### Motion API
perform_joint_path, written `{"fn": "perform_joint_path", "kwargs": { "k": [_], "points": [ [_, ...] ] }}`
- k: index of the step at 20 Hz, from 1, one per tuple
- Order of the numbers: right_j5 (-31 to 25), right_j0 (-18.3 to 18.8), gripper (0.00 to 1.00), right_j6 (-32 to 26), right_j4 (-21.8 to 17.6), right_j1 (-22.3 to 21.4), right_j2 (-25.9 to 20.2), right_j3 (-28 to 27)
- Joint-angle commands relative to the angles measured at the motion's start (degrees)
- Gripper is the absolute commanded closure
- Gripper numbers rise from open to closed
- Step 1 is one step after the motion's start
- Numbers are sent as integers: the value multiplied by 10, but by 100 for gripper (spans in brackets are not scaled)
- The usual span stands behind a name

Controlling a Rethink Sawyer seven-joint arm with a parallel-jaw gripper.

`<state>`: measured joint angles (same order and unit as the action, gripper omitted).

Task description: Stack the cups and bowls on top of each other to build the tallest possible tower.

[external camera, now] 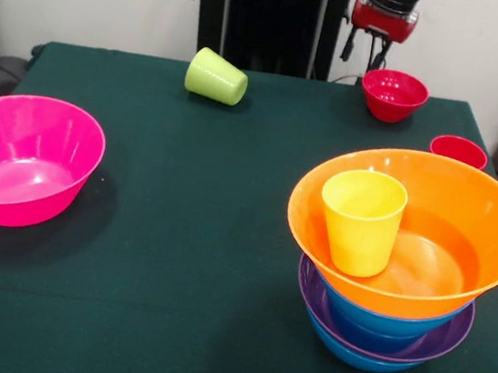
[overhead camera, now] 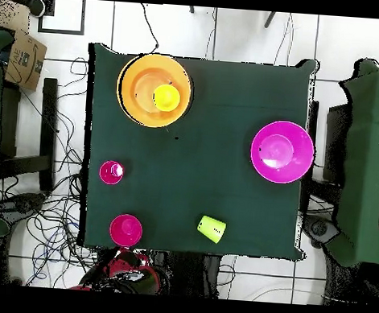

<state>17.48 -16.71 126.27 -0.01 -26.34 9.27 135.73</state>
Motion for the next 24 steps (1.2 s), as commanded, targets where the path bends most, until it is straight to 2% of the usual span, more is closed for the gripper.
{"fn": "perform_joint_path", "kwargs": {
  "k": [1,8,15,20,24],
  "points": [
    [-15,-21,0,125,68,0,-59,-51],
    [12,-27,0,119,76,26,-57,-61],
    [11,-22,0,118,70,17,-59,-44],
    [-31,-11,0,112,62,-40,-61,-10],
    [-82,-1,0,99,58,-111,-57,19]
  ]
}}
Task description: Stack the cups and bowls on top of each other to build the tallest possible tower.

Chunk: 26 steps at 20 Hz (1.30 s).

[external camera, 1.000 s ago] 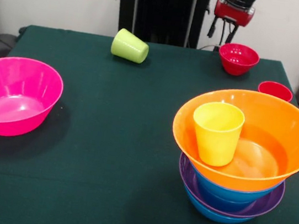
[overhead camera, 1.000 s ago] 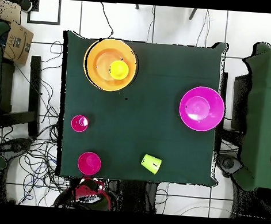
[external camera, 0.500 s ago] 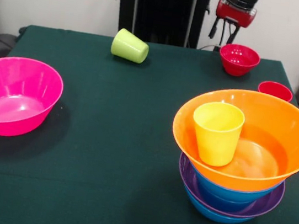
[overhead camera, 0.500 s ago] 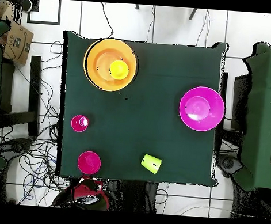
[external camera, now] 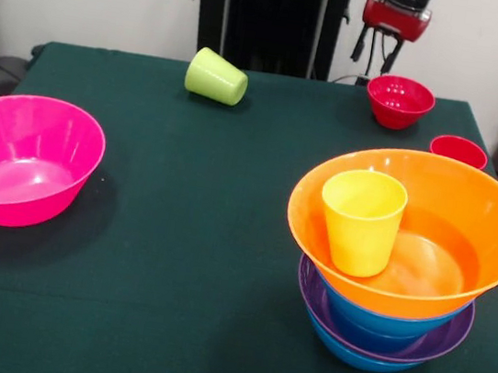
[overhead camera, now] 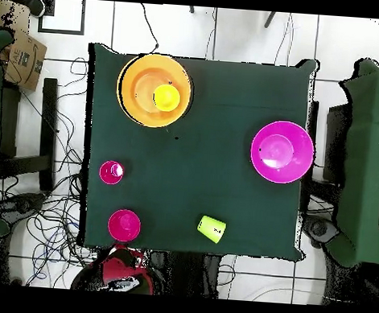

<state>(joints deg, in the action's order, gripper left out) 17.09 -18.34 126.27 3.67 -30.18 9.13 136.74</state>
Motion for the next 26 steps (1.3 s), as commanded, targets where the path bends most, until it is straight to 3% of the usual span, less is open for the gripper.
{"fn": "perform_joint_path", "kwargs": {
  "k": [1,5,10,14,21,26],
  "points": [
    [-89,20,0,97,20,-83,-57,11],
    [-149,24,0,84,26,-136,-52,14],
    [-167,24,0,85,25,-151,-50,9],
    [-135,21,0,93,21,-121,-47,2],
    [-39,15,0,105,17,-15,-39,-34],
    [-4,13,0,102,21,28,-31,-58]
  ]
}}
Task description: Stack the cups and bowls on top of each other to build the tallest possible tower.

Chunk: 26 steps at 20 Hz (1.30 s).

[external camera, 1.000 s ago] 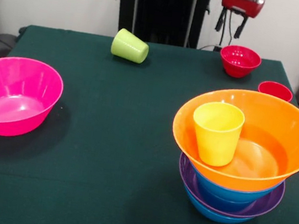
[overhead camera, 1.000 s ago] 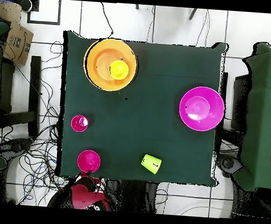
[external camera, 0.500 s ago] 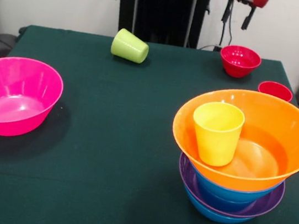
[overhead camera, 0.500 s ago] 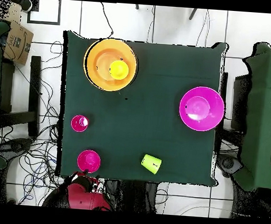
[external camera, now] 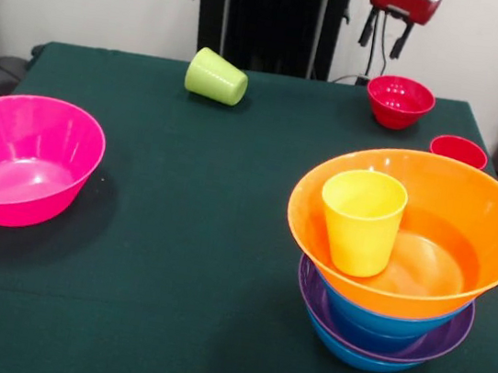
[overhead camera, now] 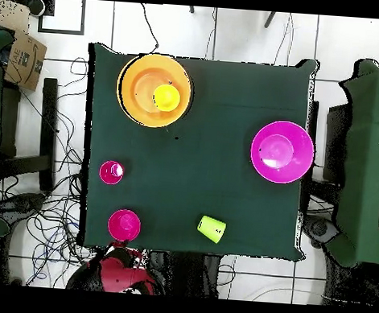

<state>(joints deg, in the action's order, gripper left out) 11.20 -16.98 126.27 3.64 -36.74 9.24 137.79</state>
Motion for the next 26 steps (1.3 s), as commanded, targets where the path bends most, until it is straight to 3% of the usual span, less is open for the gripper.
{"fn": "perform_joint_path", "kwargs": {
  "k": [1,7,20,26],
  "points": [
    [61,0,0,101,22,101,-31,-72],
    [80,3,0,100,25,117,-35,-82],
    [57,13,0,102,28,76,-46,-65],
    [13,0,0,91,49,53,-35,-74]
  ]
}}
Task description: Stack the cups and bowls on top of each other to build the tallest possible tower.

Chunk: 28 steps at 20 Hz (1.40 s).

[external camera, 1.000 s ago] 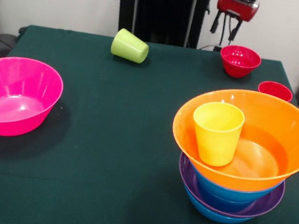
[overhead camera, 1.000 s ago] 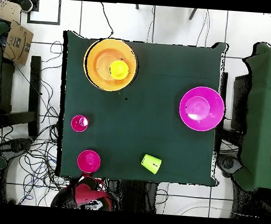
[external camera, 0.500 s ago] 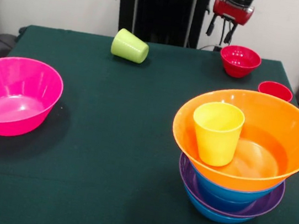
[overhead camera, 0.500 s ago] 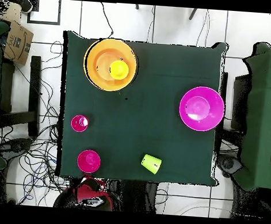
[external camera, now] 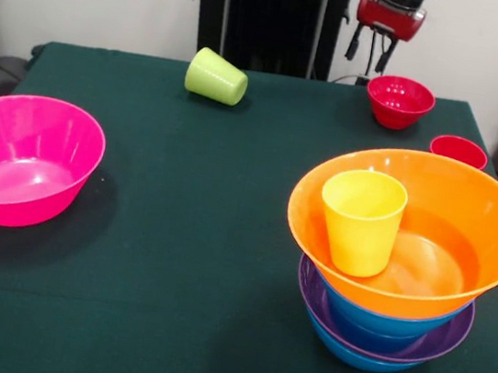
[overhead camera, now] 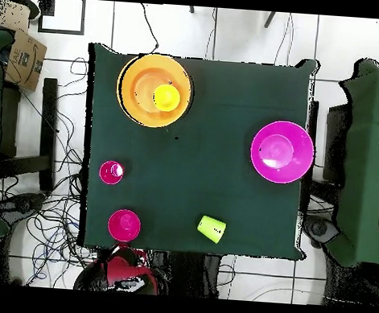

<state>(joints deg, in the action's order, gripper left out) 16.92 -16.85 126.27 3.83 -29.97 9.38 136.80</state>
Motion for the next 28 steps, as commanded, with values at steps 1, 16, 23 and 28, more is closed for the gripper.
{"fn": "perform_joint_path", "kwargs": {
  "k": [1,16,23,28],
  "points": [
    [-49,-5,0,90,54,-13,-37,-71],
    [19,-30,0,97,87,61,-34,-102],
    [49,-30,0,103,84,104,-31,-119],
    [58,-31,0,103,82,117,-28,-122]
  ]
}}
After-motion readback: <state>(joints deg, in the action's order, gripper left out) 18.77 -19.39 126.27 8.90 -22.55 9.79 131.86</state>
